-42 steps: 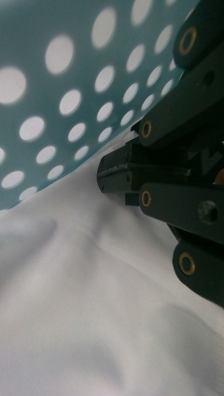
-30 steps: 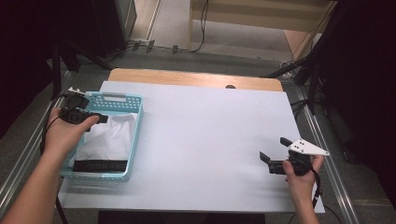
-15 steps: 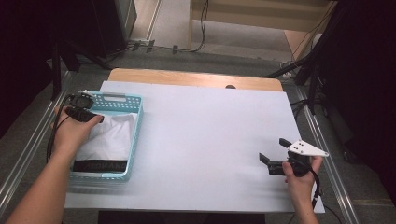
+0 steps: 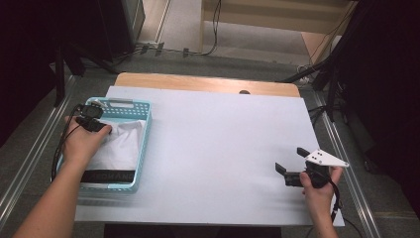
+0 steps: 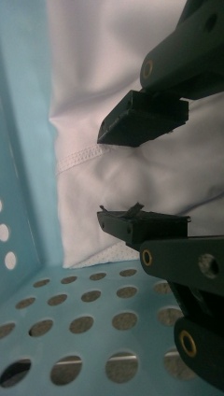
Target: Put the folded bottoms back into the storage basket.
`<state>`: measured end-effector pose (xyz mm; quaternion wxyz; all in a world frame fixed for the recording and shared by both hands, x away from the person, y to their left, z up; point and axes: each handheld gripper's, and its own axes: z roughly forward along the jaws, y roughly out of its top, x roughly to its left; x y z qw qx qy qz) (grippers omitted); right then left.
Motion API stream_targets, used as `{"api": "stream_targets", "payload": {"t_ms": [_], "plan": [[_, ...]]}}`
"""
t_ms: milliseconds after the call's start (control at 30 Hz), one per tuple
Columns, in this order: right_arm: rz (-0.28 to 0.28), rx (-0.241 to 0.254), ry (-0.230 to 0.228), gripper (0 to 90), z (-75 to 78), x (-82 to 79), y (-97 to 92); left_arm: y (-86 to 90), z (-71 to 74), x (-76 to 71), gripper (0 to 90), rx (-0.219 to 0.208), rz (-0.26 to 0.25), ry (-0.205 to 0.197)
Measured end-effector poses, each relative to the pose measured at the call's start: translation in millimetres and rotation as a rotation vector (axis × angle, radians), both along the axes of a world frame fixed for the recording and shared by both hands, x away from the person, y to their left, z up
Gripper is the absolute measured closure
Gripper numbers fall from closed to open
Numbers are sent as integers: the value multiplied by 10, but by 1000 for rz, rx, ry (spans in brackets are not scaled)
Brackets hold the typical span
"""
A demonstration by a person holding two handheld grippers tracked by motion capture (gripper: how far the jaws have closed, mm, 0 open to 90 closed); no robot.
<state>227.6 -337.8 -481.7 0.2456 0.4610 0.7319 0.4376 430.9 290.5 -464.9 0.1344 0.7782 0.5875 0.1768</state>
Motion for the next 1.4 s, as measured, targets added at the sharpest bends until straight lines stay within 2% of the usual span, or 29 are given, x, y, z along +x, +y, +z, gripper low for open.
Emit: {"api": "stream_targets", "payload": {"t_ms": [133,167,233,367,400,500,533,600,633,667,767,833,867,967,1000,1067,1100,1133,1167,1300,1333,1400], "plan": [[1,4,6,0,-16,6,-14,4,-5,1,598,-9,5,4],[0,4,9,0,-23,9,-16,0,0,-8,652,-18,-4,7],[3,9,12,0,-30,14,-15,-2,6,-13,782,3,-19,0],[-1,15,9,0,-18,10,-21,-13,33,-26,829,6,-30,-7],[-1,15,9,0,-18,10,-21,-26,74,-41,829,15,-42,-20],[-11,23,2,0,-11,6,-49,-59,232,-91,831,39,-55,-112],[-12,26,4,0,-14,10,-54,-68,318,-107,831,69,-63,-165],[-11,27,4,0,-19,15,-54,-72,361,-106,830,109,-67,-199],[-9,25,3,0,-19,15,-50,-72,361,-106,829,109,-67,-199],[-12,23,5,0,-16,8,-42,-63,358,-96,828,130,-66,-207],[-11,20,2,0,-11,0,-41,-63,272,-59,798,173,-73,-183],[-14,22,1,0,-12,-1,-50,-71,252,-56,690,175,-79,-184],[-15,22,1,0,-15,-1,-55,-84,244,-65,608,172,-88,-198],[-14,23,3,0,-22,0,-60,-68,332,-128,435,115,-88,-249],[-14,23,3,0,-23,0,-61,-55,372,-161,400,79,-84,-268],[-14,21,2,0,-23,1,-58,-13,450,-237,384,-3,-90,-274],[-14,21,2,0,-23,1,-56,7,473,-278,392,-28,-94,-272],[-16,20,3,0,-22,1,-53,28,486,-321,419,-51,-99,-266],[-16,19,2,0,-23,3,-49,45,486,-362,485,-77,-107,-252],[-11,15,4,0,-26,11,-23,89,436,-489,802,-229,-154,-144],[-9,11,4,0,-25,11,-16,64,420,-522,841,-251,-173,-126],[-9,9,2,0,-24,10,0,-55,384,-586,900,-266,-224,-90]]}}
